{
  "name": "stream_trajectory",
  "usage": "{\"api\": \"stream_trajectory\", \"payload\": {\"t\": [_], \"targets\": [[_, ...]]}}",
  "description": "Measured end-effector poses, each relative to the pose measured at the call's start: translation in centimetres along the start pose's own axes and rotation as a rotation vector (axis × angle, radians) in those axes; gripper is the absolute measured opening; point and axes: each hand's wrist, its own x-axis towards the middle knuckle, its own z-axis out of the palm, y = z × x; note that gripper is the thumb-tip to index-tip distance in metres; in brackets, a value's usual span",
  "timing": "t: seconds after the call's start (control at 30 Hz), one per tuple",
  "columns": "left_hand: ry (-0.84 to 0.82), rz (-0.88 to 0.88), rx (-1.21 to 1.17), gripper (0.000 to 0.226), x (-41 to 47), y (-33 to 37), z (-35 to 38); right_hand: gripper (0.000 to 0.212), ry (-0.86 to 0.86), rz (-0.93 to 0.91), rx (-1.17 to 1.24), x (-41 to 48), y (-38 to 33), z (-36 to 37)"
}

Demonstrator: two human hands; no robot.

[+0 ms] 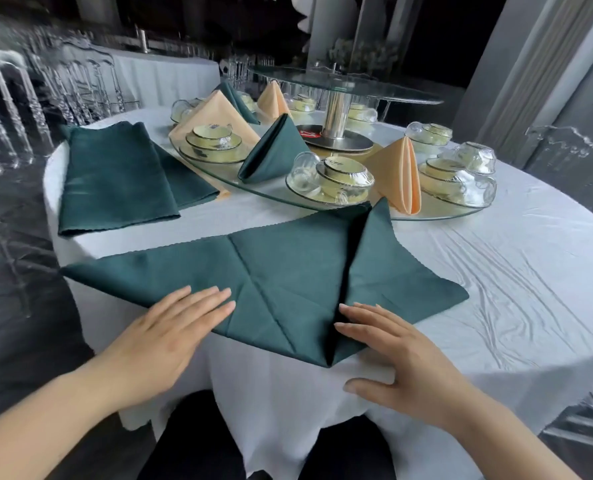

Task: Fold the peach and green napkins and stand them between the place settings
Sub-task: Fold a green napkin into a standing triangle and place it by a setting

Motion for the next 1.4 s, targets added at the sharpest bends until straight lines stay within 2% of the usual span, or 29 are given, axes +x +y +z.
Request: {"api": "stream_trajectory", "payload": {"t": [0.07,0.27,0.47,0.5,0.57,0.6,0.7,0.77,0.83,0.97,1.07,1.13,1.2,1.23,1.27,1.3,1.33,1.4], "targets": [[-0.023,-0.079,0.036,0.055,-1.0,-2.0,-0.5,0.046,0.069,0.001,-0.022,0.3,-0.2,0.8],[-0.132,-0.247,0.091,0.055,-3.0,-6.8,-1.1,0.055,0.227,0.002,0.104,0.5,-0.6,1.6],[-0.053,-0.295,0.137,0.051,-3.8,-9.6,-1.2,0.054,0.301,0.002,0.193,0.3,-0.2,2.2],[-0.032,-0.297,0.161,0.055,-4.2,-10.0,-0.9,0.053,0.308,0.012,0.219,0.3,-0.2,2.1],[-0.044,-0.33,0.171,0.081,-4.6,-10.4,-0.2,0.053,0.306,0.023,0.24,0.3,-0.3,2.1],[-0.036,-0.34,0.171,0.085,-4.5,-10.3,0.0,0.055,0.301,0.028,0.242,0.3,-0.4,2.1],[0.141,-0.276,0.196,0.058,-3.7,-10.3,0.2,0.057,0.286,0.045,0.23,0.4,-0.6,2.0],[0.199,-0.268,0.202,0.05,-3.3,-10.4,-0.2,0.055,0.272,0.048,0.237,0.4,-0.8,1.9],[0.226,-0.284,0.191,0.033,-3.6,-10.5,-0.8,0.047,0.26,0.056,0.236,0.4,-0.8,1.8],[0.143,-0.398,0.023,0.026,-4.5,-9.8,-3.5,0.033,0.237,0.099,0.326,0.1,-1.0,0.9],[0.186,-0.462,-0.07,0.017,-4.6,-9.2,-5.8,0.014,0.165,0.18,0.46,-0.5,-1.4,-0.4],[0.198,-0.489,-0.213,0.033,-3.9,-8.7,-7.9,0.029,0.079,0.218,0.492,-0.9,-1.3,-1.3],[0.166,-0.477,-0.445,0.061,-2.2,-8.5,-10.4,0.06,-0.023,0.267,0.522,-0.8,-1.5,-2.5],[0.127,-0.464,-0.561,0.058,-1.0,-8.2,-11.7,0.066,-0.06,0.312,0.562,-0.6,-1.5,-3.2],[0.064,-0.443,-0.661,0.041,0.4,-8.0,-12.8,0.067,-0.069,0.36,0.613,-0.1,-1.5,-3.9],[-0.013,-0.442,-0.712,0.022,2.0,-8.1,-13.5,0.064,-0.04,0.408,0.66,0.5,-1.2,-4.6],[-0.103,-0.455,-0.722,0.013,3.7,-8.0,-13.8,0.055,0.018,0.451,0.679,1.2,-0.6,-5.0],[-0.293,-0.467,-0.719,0.009,7.3,-7.8,-13.4,0.016,0.131,0.551,0.624,2.6,1.2,-5.4]]}}
